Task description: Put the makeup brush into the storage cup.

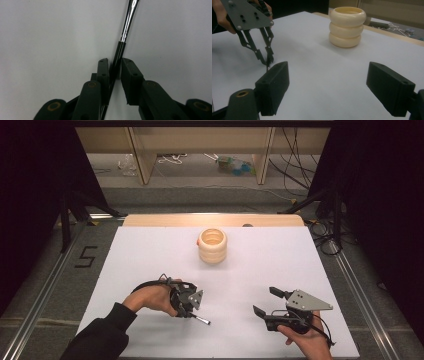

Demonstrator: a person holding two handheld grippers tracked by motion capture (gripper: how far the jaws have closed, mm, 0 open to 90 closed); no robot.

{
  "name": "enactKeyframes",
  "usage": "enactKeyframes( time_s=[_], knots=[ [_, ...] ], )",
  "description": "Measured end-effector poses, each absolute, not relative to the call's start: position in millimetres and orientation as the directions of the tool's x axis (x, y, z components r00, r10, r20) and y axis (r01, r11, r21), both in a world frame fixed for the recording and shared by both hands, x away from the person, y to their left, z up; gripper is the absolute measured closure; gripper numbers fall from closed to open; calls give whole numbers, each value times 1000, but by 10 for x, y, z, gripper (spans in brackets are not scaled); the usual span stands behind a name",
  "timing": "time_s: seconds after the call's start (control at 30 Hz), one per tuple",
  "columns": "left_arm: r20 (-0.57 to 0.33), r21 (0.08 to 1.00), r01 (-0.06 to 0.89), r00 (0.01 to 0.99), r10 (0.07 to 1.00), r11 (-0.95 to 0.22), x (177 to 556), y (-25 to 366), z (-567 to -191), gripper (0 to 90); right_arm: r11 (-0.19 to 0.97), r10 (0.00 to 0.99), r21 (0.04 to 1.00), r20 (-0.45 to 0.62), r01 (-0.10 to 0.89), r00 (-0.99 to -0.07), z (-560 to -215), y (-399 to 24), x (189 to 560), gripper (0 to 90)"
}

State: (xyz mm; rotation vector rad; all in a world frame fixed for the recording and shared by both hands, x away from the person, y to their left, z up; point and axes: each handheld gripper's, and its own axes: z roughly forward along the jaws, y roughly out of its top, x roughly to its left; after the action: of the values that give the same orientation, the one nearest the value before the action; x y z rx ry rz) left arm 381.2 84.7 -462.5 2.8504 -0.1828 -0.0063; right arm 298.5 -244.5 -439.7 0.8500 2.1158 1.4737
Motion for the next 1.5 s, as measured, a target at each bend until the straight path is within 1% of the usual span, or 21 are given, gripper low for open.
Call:
enactKeyframes(
  time_s=[0.3, 0.67, 0.87, 0.9, 0.93, 0.97, 1.0, 1.1, 1.13, 1.17, 1.23, 1.33, 1.37, 1.43, 1.5],
  knots=[
    [20, 257, -139, 990, -139, -956, 3785, 818, -4619, 806, 250, 690, 936, 5, 246, -724, -4394, -2445, 2982, 196],
    [15, 241, -117, 993, -117, -963, 3763, 789, -4617, 834, 250, 688, 938, 4, 241, -726, -4397, -2444, 2985, 196],
    [8, 254, -103, 994, -104, -962, 3771, 804, -4619, 835, 247, 688, 938, 7, 243, -726, -4396, -2442, 2984, 196],
    [11, 241, -111, 994, -112, -964, 3788, 808, -4611, 835, 248, 687, 938, 6, 242, -726, -4396, -2441, 2984, 196],
    [-9, 264, -76, 997, -81, -962, 3786, 815, -4622, 835, 259, 688, 934, 1, 247, -725, -4390, -2447, 2980, 196],
    [-3, 247, -99, 995, -103, -964, 3820, 824, -4607, 835, 259, 688, 934, 1, 247, -725, -4390, -2447, 2980, 196],
    [-11, 259, -93, 995, -99, -961, 3823, 835, -4613, 835, 277, 693, 925, -4, 261, -721, -4376, -2460, 2968, 197],
    [-9, 262, -93, 995, -98, -960, 3828, 840, -4612, 835, 259, 691, 933, 2, 250, -723, -4387, -2450, 2977, 196],
    [-8, 261, -93, 995, -98, -961, 3829, 838, -4611, 836, 272, 693, 927, -3, 258, -721, -4380, -2457, 2971, 196],
    [-8, 261, -93, 995, -98, -961, 3828, 838, -4611, 835, 270, 691, 922, 14, 277, -723, -4378, -2453, 2962, 196],
    [-8, 262, -93, 995, -98, -961, 3828, 840, -4611, 836, 271, 693, 927, -1, 259, -721, -4378, -2457, 2970, 196],
    [-9, 260, -96, 995, -102, -961, 3825, 839, -4610, 835, 273, 693, 927, -3, 258, -721, -4380, -2457, 2971, 197],
    [-8, 260, -97, 995, -102, -961, 3825, 839, -4610, 836, 271, 691, 923, 10, 272, -723, -4379, -2454, 2965, 196],
    [-8, 260, -98, 995, -104, -961, 3825, 839, -4610, 835, 273, 692, 927, -3, 258, -721, -4379, -2457, 2971, 197],
    [-8, 261, -98, 995, -104, -960, 3826, 840, -4609, 835, 271, 690, 922, 14, 276, -724, -4378, -2453, 2962, 196]
  ],
)
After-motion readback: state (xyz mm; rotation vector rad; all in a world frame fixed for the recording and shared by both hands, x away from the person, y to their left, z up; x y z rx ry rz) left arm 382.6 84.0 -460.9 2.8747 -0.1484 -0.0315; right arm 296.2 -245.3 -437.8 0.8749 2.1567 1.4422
